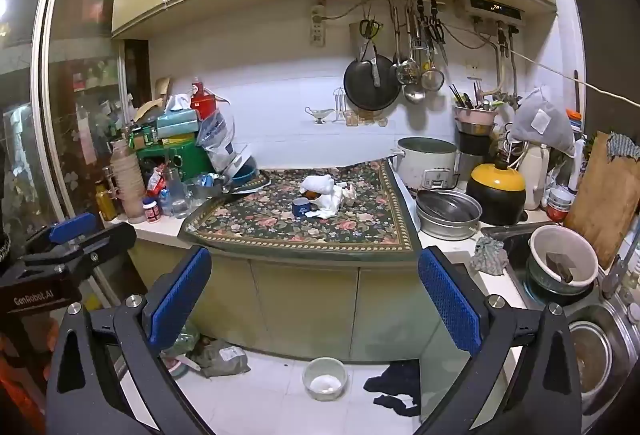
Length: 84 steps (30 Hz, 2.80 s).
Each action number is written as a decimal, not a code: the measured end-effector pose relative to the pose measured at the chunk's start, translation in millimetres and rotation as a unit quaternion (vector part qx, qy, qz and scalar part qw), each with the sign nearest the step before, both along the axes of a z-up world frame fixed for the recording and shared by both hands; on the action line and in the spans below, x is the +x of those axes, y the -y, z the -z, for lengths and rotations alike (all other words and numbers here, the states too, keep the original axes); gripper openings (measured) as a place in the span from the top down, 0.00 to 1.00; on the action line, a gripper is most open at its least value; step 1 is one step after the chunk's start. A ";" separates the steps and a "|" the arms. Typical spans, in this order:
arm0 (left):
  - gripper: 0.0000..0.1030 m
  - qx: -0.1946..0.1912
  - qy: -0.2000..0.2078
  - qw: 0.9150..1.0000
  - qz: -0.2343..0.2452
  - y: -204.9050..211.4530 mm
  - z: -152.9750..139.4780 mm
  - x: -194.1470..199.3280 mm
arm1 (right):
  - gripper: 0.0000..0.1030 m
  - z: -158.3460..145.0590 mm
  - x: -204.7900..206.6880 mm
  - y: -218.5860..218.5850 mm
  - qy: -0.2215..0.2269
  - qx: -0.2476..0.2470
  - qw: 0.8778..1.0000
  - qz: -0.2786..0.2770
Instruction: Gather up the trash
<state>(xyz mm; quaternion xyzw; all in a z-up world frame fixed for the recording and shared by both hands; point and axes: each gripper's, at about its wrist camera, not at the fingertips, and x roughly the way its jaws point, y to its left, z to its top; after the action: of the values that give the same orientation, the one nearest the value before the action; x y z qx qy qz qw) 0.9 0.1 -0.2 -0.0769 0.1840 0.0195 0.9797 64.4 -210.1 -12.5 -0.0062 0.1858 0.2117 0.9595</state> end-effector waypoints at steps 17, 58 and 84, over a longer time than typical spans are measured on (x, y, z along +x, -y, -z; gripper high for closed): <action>0.00 0.011 -0.013 1.000 0.020 9.5 4.5 3.8 | 0.00 0.6 3.4 -0.7 -0.007 -0.002 1.000 0.000; 0.00 0.003 -0.017 1.000 0.024 4.7 9.8 13.1 | 0.00 4.8 6.6 -8.1 -0.018 0.000 1.000 -0.006; 0.00 0.003 -0.028 1.000 0.007 11.5 9.0 45.2 | 0.00 8.9 31.2 -10.7 -0.027 0.008 0.999 -0.015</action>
<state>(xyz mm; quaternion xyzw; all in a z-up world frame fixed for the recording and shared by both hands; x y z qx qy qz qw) 46.1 -11.4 -9.2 -0.0720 0.2117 0.0153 0.9746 95.6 -199.3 -21.3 0.0043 0.2098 0.2281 0.9508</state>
